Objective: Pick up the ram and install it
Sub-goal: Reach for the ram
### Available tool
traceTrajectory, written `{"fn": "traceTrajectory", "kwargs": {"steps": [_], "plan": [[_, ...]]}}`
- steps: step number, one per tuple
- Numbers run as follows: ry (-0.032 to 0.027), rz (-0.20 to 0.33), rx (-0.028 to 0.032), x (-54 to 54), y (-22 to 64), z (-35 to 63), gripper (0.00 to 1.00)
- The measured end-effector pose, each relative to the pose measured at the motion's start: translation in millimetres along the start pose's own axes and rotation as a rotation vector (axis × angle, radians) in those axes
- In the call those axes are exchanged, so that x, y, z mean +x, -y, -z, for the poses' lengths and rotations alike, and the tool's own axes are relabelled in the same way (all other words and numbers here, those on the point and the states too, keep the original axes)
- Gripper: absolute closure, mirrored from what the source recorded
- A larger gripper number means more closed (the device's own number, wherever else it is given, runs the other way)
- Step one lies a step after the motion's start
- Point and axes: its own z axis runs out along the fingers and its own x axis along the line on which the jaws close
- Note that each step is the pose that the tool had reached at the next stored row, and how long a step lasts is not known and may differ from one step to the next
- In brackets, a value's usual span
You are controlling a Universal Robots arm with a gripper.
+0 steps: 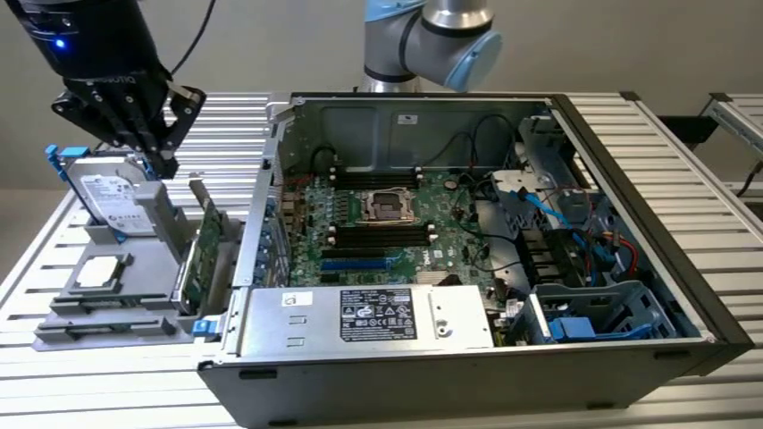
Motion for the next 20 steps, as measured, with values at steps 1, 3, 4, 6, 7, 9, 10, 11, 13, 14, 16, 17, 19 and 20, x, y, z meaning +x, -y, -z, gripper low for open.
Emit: {"fn": "traceTrajectory", "kwargs": {"steps": [1, 3, 4, 6, 7, 9, 10, 11, 13, 14, 16, 17, 19, 20], "plan": [[-0.0001, 0.0, 0.0, 3.5, 2.1, -0.8, 0.89], [-0.0003, 0.0, 0.0, 10.5, 6.8, -2.8, 0.89], [-0.0006, 0.0, 0.0001, 13.7, 9.2, -3.7, 0.89], [-0.0009, 0.0, 0.0, 19.9, 14.0, -5.6, 0.89], [-0.0011, 0.0, 0.0001, 22.9, 16.3, -6.4, 0.89], [-0.0015, 0.0, 0.0001, 29.1, 21.1, -8.2, 0.89], [-0.0018, 0.0, 0.0002, 32.4, 23.7, -9.2, 0.89], [-0.002, 0.0, 0.0002, 35.6, 26.1, -10.1, 0.89], [-0.0025, 0.0, 0.0002, 41.7, 30.9, -11.9, 0.89], [-0.0029, 0.0, 0.0003, 44.8, 33.2, -12.8, 0.89], [-0.0037, 0.0, 0.0002, 51.0, 38.1, -14.8, 0.89], [-0.0041, 0.0, 0.0002, 54.0, 40.4, -15.7, 0.89], [-0.005, 0.0, 0.0004, 60.2, 45.4, -17.5, 0.89], [-0.0055, 0.0, 0.0004, 63.1, 47.8, -18.4, 0.89]]}}
